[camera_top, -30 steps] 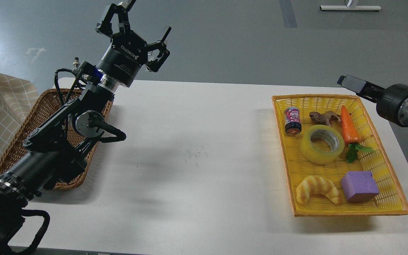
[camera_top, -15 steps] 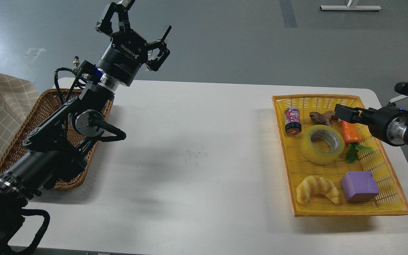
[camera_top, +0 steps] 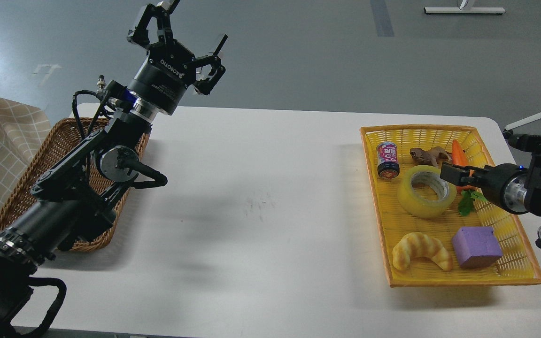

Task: Place and transfer tape with both arms
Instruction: 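Lower the right gripper into the tape roll's hole in the tray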

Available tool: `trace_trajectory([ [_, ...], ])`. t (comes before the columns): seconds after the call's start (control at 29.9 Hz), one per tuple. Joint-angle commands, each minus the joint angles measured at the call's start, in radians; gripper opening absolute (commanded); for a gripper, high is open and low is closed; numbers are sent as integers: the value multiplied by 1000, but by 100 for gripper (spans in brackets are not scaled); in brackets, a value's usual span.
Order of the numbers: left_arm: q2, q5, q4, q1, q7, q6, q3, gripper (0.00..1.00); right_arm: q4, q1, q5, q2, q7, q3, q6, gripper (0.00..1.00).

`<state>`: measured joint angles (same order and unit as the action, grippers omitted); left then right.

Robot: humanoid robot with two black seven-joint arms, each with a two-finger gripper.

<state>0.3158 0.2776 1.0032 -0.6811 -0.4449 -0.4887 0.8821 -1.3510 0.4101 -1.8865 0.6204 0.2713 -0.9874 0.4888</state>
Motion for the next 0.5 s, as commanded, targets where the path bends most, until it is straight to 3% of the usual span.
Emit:
trace_trajectory([
  [0.0, -1, 0, 2, 0, 0, 0, 0, 98, 24, 0, 0, -4, 0, 29, 0, 92],
  [0.47, 0, 0, 2, 0, 0, 0, 0, 98, 88, 10, 0, -53, 2, 55, 0, 71],
])
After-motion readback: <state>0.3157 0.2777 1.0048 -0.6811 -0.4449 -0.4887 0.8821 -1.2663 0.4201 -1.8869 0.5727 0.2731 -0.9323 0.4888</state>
